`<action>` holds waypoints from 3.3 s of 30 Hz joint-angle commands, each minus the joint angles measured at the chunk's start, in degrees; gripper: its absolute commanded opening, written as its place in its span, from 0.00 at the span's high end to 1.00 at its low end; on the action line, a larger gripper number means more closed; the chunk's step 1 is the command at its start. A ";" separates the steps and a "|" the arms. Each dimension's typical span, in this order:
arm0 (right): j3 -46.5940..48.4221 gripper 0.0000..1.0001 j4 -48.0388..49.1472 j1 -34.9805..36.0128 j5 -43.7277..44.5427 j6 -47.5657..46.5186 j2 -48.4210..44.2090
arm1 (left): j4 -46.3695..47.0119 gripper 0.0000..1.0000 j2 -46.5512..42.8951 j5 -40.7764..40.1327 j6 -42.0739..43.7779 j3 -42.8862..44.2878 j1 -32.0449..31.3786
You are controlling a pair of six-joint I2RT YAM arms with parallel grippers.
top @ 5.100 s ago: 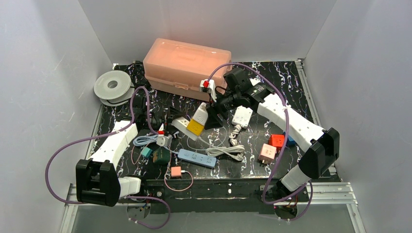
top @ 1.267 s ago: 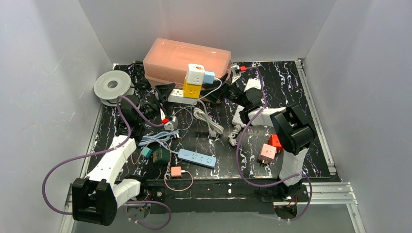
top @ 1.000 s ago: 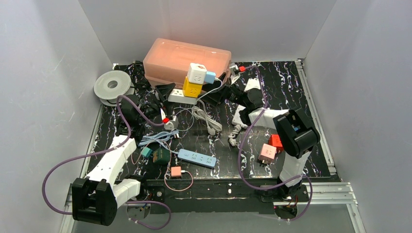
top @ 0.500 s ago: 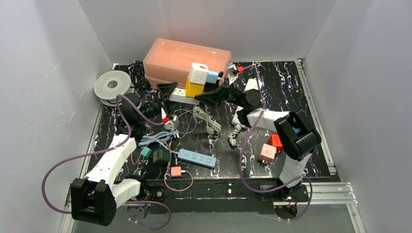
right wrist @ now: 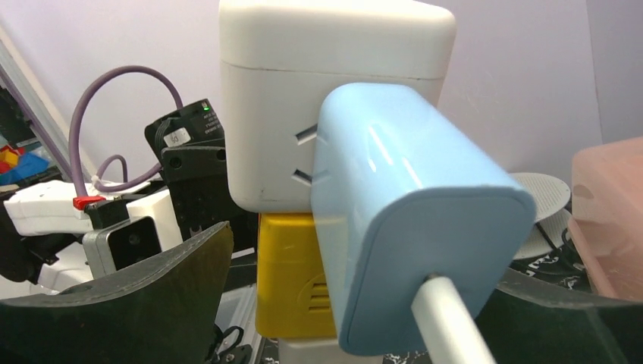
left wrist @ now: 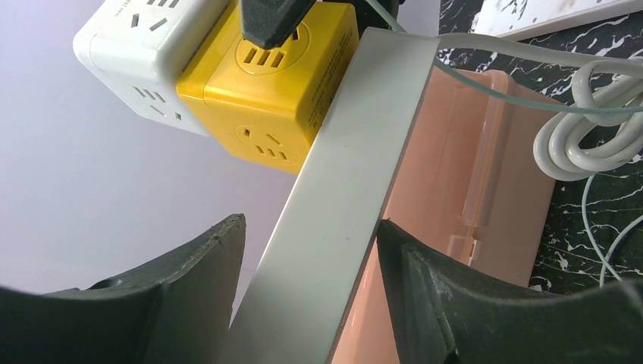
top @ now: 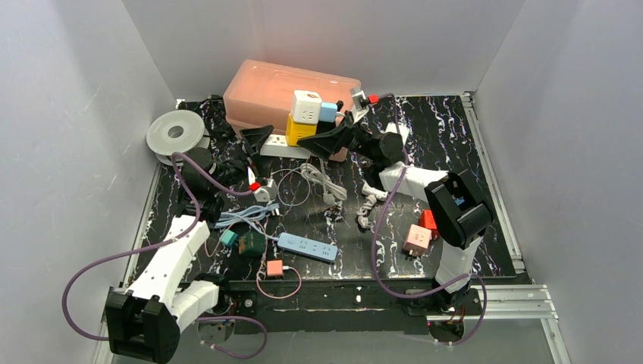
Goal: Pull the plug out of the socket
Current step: Remove the plug from the socket.
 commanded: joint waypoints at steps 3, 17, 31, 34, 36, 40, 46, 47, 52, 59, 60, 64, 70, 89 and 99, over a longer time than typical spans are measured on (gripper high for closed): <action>3.60 0.09 6.48 0.84 0.70 4.29 2.11 | 9.55 1.00 -3.85 3.02 -2.07 2.54 -0.56; 9.79 0.64 6.61 2.52 -2.17 12.19 3.90 | 8.10 1.00 -3.92 2.03 -1.99 1.96 -0.58; -8.72 0.99 6.35 3.82 -1.80 2.10 -12.60 | -1.94 1.00 -4.76 3.10 -1.34 1.68 -0.57; -11.03 0.99 5.27 3.73 0.33 -2.47 -15.71 | -9.18 1.00 -6.53 6.81 1.11 1.01 -0.58; -12.05 0.99 1.90 3.75 1.56 -5.99 -18.03 | -15.32 1.00 -7.62 9.61 3.79 0.89 -0.58; -16.23 0.99 -2.01 3.76 6.23 -12.55 -22.62 | -21.16 1.00 -7.94 14.09 6.45 0.52 -0.58; -17.45 0.99 -0.98 3.65 9.52 -13.10 -24.47 | -23.54 1.00 -7.16 15.49 3.79 2.07 -1.07; -17.57 0.99 -0.33 3.62 10.46 -12.66 -24.59 | -24.77 1.00 -7.07 15.19 4.03 2.57 -1.08; -17.80 0.99 0.84 3.73 13.55 -11.91 -25.62 | -22.57 1.00 -4.90 12.66 2.53 2.92 -1.05; -18.83 0.99 -8.22 6.12 13.02 -18.03 -30.03 | -24.72 1.00 -3.19 9.81 3.84 5.51 -1.05; -19.18 0.99 -10.61 6.97 12.91 -20.04 -31.12 | -28.62 1.00 -3.44 9.82 5.02 6.77 -1.10; -20.96 0.99 -14.37 9.40 13.11 -23.19 -32.05 | -36.07 0.93 -4.71 11.50 10.84 7.43 -1.09; -21.41 0.99 -19.85 11.54 14.64 -27.42 -33.47 | -47.31 0.43 -5.40 13.59 25.00 7.95 -1.10; -21.57 0.99 -24.60 11.56 17.59 -27.44 -34.59 | -52.13 1.00 -2.54 8.61 41.92 6.10 -5.05; -22.26 0.85 -18.78 13.14 13.80 -23.78 -30.14 | -27.69 1.00 -1.31 1.01 21.02 4.56 -7.56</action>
